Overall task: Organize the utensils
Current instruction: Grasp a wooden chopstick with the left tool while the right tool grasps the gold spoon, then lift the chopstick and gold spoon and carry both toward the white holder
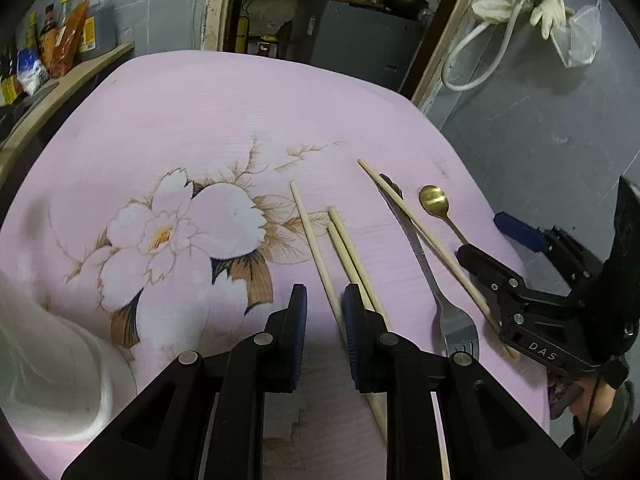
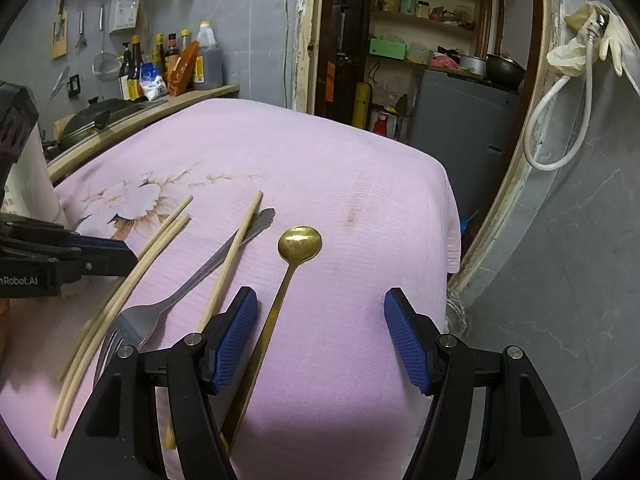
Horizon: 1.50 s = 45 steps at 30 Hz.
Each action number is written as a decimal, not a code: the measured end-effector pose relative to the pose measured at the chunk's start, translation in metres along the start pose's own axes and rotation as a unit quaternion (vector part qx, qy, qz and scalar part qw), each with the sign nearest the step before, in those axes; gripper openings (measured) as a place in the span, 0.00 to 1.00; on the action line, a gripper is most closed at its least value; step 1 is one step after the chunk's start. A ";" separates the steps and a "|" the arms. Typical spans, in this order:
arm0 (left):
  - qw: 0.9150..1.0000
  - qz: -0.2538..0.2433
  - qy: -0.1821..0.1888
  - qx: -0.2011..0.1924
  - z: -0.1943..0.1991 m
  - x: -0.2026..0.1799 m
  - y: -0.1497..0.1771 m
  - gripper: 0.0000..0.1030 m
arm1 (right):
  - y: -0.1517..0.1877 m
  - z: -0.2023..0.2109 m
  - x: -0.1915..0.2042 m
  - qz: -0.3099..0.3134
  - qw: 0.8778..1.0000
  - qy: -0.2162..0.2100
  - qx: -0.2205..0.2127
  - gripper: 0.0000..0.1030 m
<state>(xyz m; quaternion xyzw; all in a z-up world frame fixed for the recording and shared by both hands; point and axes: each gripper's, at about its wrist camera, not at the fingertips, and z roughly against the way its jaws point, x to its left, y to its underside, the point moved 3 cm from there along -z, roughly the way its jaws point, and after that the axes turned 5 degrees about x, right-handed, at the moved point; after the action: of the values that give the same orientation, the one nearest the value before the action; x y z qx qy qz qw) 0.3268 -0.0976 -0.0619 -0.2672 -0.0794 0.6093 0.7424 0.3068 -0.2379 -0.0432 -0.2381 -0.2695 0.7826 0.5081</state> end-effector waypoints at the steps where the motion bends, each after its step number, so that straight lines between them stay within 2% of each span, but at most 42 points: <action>1: 1.000 -0.001 -0.002 0.004 -0.002 0.000 -0.003 0.16 | -0.002 -0.002 0.001 0.003 1.000 0.002 0.003 0.63; 5: 1.000 0.012 0.009 0.009 -0.008 0.003 -0.012 0.16 | -0.013 -0.012 0.003 0.015 1.000 0.004 0.021 0.64; 7: 1.000 0.013 0.008 0.007 -0.009 0.005 -0.013 0.10 | -0.018 -0.018 0.004 0.019 0.999 0.005 0.031 0.64; 11: 1.000 0.004 0.001 -0.008 -0.009 0.003 -0.008 0.06 | -0.027 -0.031 0.004 0.026 0.998 0.013 0.054 0.63; 17: 1.000 0.015 0.020 -0.009 -0.007 0.007 -0.007 0.06 | -0.034 -0.038 0.000 0.016 0.997 0.011 0.072 0.49; 24: 0.999 0.024 0.043 -0.008 -0.001 0.012 -0.002 0.03 | -0.036 -0.038 0.005 0.020 0.997 0.019 0.077 0.25; 28: 0.998 0.024 0.053 -0.009 0.002 0.010 0.001 0.02 | -0.036 -0.036 0.007 0.028 0.997 0.027 0.072 0.24; 33: 0.998 0.018 0.059 -0.018 0.008 0.006 0.003 0.02 | -0.033 -0.027 0.012 0.043 0.998 0.033 0.043 0.24; 37: 0.997 0.009 0.062 -0.048 0.019 0.001 0.003 0.02 | -0.032 -0.008 0.019 0.054 0.998 0.036 -0.003 0.24; 40: 0.994 -0.011 0.057 -0.092 0.035 -0.005 0.003 0.02 | -0.033 0.010 0.026 0.066 0.995 0.050 -0.053 0.24; 45: 0.979 -0.050 0.049 -0.192 0.066 -0.023 0.009 0.02 | -0.028 0.046 0.039 0.083 0.982 0.078 -0.148 0.24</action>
<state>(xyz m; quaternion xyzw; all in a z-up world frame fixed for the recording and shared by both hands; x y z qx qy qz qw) 0.2845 -0.0981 -0.0053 -0.4299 -0.1719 0.5309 0.7097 0.2815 -0.2008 0.0054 -0.3924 -0.3216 0.7526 0.4197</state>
